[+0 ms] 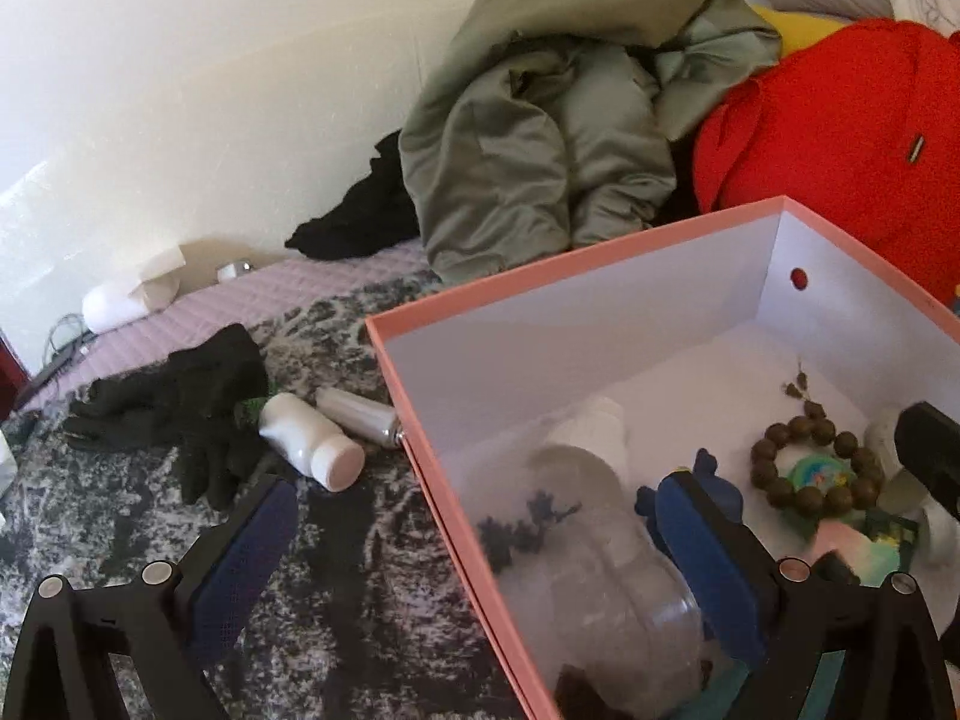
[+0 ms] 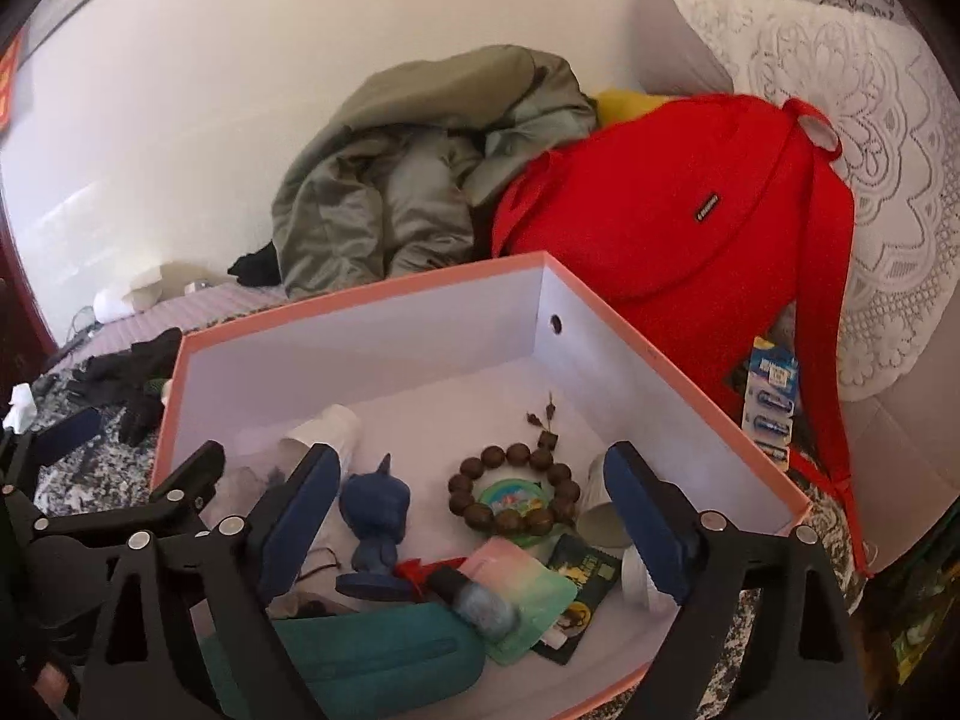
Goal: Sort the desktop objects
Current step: 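Carry the bottle and flower box into the pink box and release both, then grasp the white pill bottle with the right tool while the left grasps the white tube, then carry the pill bottle and tube into the pink box and release both, then grasp a black glove with each tool from the blanket, then lift both black gloves and drop them into the pink box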
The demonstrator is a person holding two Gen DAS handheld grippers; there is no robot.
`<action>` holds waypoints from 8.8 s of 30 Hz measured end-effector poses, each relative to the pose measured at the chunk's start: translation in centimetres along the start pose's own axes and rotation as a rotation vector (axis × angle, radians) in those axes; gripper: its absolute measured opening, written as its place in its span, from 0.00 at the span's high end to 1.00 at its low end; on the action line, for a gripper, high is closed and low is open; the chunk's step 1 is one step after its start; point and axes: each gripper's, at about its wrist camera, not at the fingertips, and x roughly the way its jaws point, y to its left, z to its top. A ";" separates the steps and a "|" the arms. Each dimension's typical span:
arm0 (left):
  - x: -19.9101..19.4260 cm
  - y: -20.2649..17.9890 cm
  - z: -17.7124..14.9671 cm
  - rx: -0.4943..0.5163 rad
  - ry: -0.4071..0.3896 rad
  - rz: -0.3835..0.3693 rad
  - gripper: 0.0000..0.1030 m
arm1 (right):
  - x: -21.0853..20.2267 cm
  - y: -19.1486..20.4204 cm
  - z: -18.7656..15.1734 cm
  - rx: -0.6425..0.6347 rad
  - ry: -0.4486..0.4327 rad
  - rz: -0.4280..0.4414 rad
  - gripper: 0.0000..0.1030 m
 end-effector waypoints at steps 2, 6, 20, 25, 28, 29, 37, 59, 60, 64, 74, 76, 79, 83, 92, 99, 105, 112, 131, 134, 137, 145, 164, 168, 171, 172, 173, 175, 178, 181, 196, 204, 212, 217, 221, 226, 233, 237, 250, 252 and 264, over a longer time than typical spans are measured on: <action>-0.5 0.4 -0.1 0.003 -0.006 0.010 0.04 | -0.2 0.2 0.1 0.015 -0.007 0.011 0.09; -1.6 1.1 -0.2 0.010 -0.019 0.029 0.04 | -0.6 1.4 0.5 0.019 -0.019 0.040 0.08; -0.1 18.5 -6.3 -0.235 0.133 0.151 0.04 | -2.9 14.2 0.7 -0.088 -0.125 0.232 0.05; 1.2 24.9 -8.5 -0.351 0.204 0.180 0.04 | -1.2 20.7 -0.6 -0.196 -0.079 0.321 0.05; 2.5 28.6 -9.7 -0.438 0.257 0.183 0.04 | 0.9 24.5 -1.8 -0.277 -0.027 0.339 0.05; 2.8 29.2 -9.7 -0.458 0.257 0.174 0.04 | 1.7 25.5 -2.2 -0.299 -0.009 0.332 0.05; 6.9 30.9 -7.3 -0.567 0.261 -0.005 0.04 | 10.4 29.0 -3.6 -0.391 0.123 0.237 0.08; 19.6 19.5 9.7 -0.084 0.406 -0.308 0.04 | 18.3 32.0 -5.9 -0.698 0.104 0.107 0.55; 20.5 17.7 9.5 -0.030 0.429 -0.315 0.04 | 17.2 31.7 -6.8 -0.718 0.106 0.134 0.55; 22.6 10.7 5.7 0.469 0.421 -0.291 0.12 | 11.6 29.5 -12.4 -0.858 0.031 0.169 0.55; 24.3 9.6 3.3 0.586 0.463 -0.457 0.27 | 11.1 26.5 -11.6 -0.742 0.110 0.312 0.55; 22.6 9.9 2.6 0.598 0.445 -0.406 0.28 | 11.0 26.3 -11.5 -0.726 0.115 0.320 0.55; 18.4 12.4 2.2 0.488 0.399 -0.426 0.27 | 10.2 26.0 -11.6 -0.703 0.128 0.328 0.55; 9.9 14.8 0.4 0.426 0.289 -0.367 0.27 | 6.8 25.5 -11.7 -0.669 0.129 0.356 0.55; -10.1 20.0 -2.5 0.243 0.013 -0.242 0.27 | -6.9 22.1 -12.5 -0.679 -0.061 0.274 0.55; -18.1 17.1 -1.9 0.235 -0.110 -0.302 0.27 | -16.7 16.5 -10.5 -0.513 -0.205 0.189 0.55; -17.8 10.1 1.5 0.193 -0.122 -0.386 0.27 | -22.2 9.7 -5.8 -0.394 -0.306 0.098 0.55; -16.4 1.8 5.7 0.132 -0.115 -0.479 0.27 | -22.1 1.5 0.1 -0.225 -0.330 0.029 0.55; -5.7 9.2 5.1 -0.229 0.064 -0.292 0.09 | -9.1 -3.1 5.8 0.110 -0.140 0.172 0.18; -6.4 14.5 0.8 -0.275 0.075 -0.182 0.06 | -10.8 1.0 5.8 0.115 -0.204 0.272 0.09; -5.0 20.1 -4.5 -0.387 0.135 -0.092 0.06 | -10.3 7.4 4.5 0.090 -0.192 0.396 0.00; 1.9 32.3 -18.3 -0.871 0.381 -0.094 0.08 | 2.7 25.9 -7.4 -0.094 0.315 0.501 0.06; 12.9 37.4 -11.0 -0.818 0.128 0.088 0.01 | 15.2 30.3 -8.2 -0.248 0.342 0.252 0.01; 15.5 40.0 -9.1 -0.909 0.068 0.062 0.01 | 17.7 32.0 -7.1 -0.315 0.285 0.268 0.00; 18.9 41.0 -5.9 -0.882 0.095 0.115 0.01 | 20.4 33.8 -5.5 -0.332 0.266 0.304 0.00; 20.1 41.1 -5.0 -0.868 0.107 0.138 0.01 | 21.4 34.3 -4.7 -0.330 0.263 0.313 0.00; 21.2 41.3 -4.1 -0.854 0.118 0.161 0.01 | 22.2 35.0 -4.0 -0.327 0.258 0.319 0.00; 23.3 41.1 -2.4 -0.796 0.148 0.261 0.01 | 23.8 37.2 -2.8 -0.311 0.250 0.319 0.00; 25.9 39.3 -0.8 -0.647 0.210 0.404 0.02 | 26.0 39.6 -1.3 -0.309 0.247 0.298 0.00; 25.0 39.4 -1.3 -0.632 0.202 0.373 0.19 | 26.9 40.4 -0.6 -0.310 0.239 0.285 0.17; -3.1 28.2 -11.9 -0.303 0.091 0.122 0.89 | 9.9 27.8 -9.9 -0.257 0.496 0.424 0.70; -15.4 25.5 -15.5 -0.445 -0.020 0.097 0.88 | -5.3 25.3 -9.5 -0.367 0.153 0.441 0.71; -18.8 22.2 -14.3 -0.388 -0.130 0.105 0.88 | -12.1 22.1 -7.8 -0.302 -0.055 0.478 0.71; -19.6 19.7 -12.8 -0.342 -0.167 0.060 0.88 | -13.4 19.9 -6.8 -0.261 -0.111 0.469 0.71; -18.3 17.9 -12.1 -0.293 -0.104 0.038 0.88 | -13.7 18.6 -6.3 -0.246 -0.122 0.455 0.71; -11.4 15.3 -14.0 -0.101 0.204 -0.054 0.32 | -12.7 17.2 -6.0 -0.224 -0.107 0.447 0.71; -3.5 14.7 -19.4 0.049 0.471 0.026 0.13 | -11.6 16.5 -5.7 -0.220 -0.079 0.455 0.71; -3.1 15.8 -19.4 -0.107 0.514 -0.092 0.56 | -11.1 16.8 -5.9 -0.230 -0.060 0.460 0.71; -16.1 13.9 -12.6 -0.085 0.039 0.025 0.89 | -12.0 16.0 -6.0 -0.211 -0.117 0.436 0.70; -16.6 13.8 -12.2 -0.082 0.015 0.035 0.89 | -12.0 15.9 -6.0 -0.208 -0.122 0.433 0.70; -18.6 11.3 -10.5 -0.063 -0.077 0.047 0.88 | -13.4 15.0 -6.0 -0.226 -0.189 0.399 0.70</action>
